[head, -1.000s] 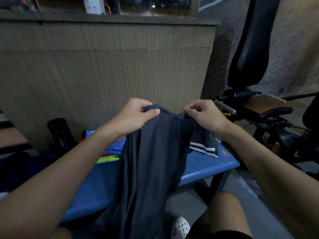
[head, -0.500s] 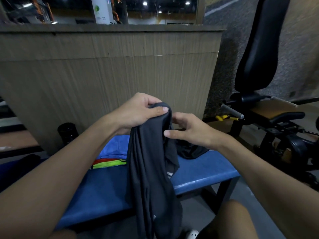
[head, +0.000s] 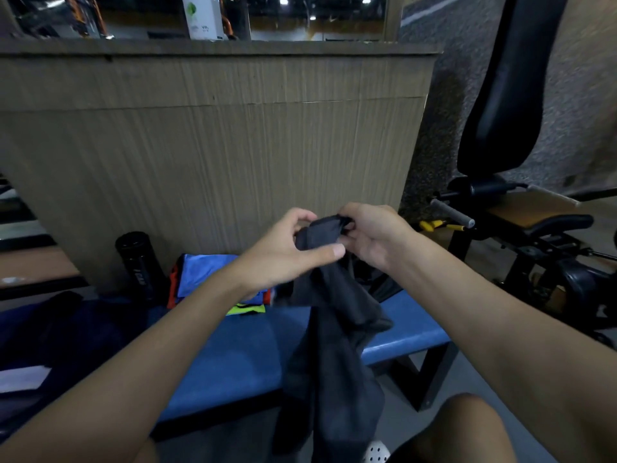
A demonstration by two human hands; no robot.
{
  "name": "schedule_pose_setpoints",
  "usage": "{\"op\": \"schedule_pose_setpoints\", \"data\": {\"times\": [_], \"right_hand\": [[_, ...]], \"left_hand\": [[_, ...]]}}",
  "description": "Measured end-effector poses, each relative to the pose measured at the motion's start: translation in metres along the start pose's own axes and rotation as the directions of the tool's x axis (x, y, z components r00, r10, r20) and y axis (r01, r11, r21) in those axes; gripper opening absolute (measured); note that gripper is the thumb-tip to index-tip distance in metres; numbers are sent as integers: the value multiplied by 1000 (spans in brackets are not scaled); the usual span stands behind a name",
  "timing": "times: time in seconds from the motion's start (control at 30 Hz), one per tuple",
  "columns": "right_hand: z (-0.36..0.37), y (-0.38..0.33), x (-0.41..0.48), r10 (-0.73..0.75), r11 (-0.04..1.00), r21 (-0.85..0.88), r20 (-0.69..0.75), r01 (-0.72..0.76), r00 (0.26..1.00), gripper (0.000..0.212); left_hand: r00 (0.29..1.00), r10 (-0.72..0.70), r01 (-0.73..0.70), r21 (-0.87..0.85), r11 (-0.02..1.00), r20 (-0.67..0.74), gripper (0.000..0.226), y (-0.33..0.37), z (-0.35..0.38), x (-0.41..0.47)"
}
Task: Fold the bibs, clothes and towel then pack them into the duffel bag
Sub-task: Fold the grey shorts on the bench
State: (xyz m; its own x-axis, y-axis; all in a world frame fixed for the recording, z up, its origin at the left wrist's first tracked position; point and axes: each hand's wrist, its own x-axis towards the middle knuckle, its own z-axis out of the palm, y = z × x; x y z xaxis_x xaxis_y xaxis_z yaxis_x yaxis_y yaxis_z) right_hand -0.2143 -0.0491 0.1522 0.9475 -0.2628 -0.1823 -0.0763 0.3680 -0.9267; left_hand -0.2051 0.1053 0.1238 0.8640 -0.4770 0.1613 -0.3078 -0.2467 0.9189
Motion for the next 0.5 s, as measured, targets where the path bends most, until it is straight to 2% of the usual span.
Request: {"op": "schedule_pose_setpoints", "data": {"times": [0.03,0.13,0.27,0.3,0.37,0.43,0.5], "right_hand": [[0,-1,1,4,999,40,-2,-4,1000,7],[0,-3,0,21,997,72,11,-22,1000,6],[-3,-2,-3,19,995,94,11,-20,1000,7],[-4,-2,-3,-10,999,43,1,10,1000,9],[-9,1,-7,-152,963,-228,-11,146,988,15],[-11,7,-17,-305,854,-419,79,309,949,21],[-12,15,-26,-365,767,-475,230,432,902,30]], "left_hand": [[1000,-5,5,-7,1000,-31,64,-4,3,0],[983,3,-16,-69,997,-184,39,-9,5,4],[971,-15,-24,-160,987,-238,27,0,8,10],[963,-18,-28,-165,986,-270,27,3,9,12],[935,-35,-27,-172,985,-352,27,8,7,19],[896,-83,-12,-210,978,-437,32,12,4,28],[863,-104,-14,-228,973,-494,36,15,0,34]]}}
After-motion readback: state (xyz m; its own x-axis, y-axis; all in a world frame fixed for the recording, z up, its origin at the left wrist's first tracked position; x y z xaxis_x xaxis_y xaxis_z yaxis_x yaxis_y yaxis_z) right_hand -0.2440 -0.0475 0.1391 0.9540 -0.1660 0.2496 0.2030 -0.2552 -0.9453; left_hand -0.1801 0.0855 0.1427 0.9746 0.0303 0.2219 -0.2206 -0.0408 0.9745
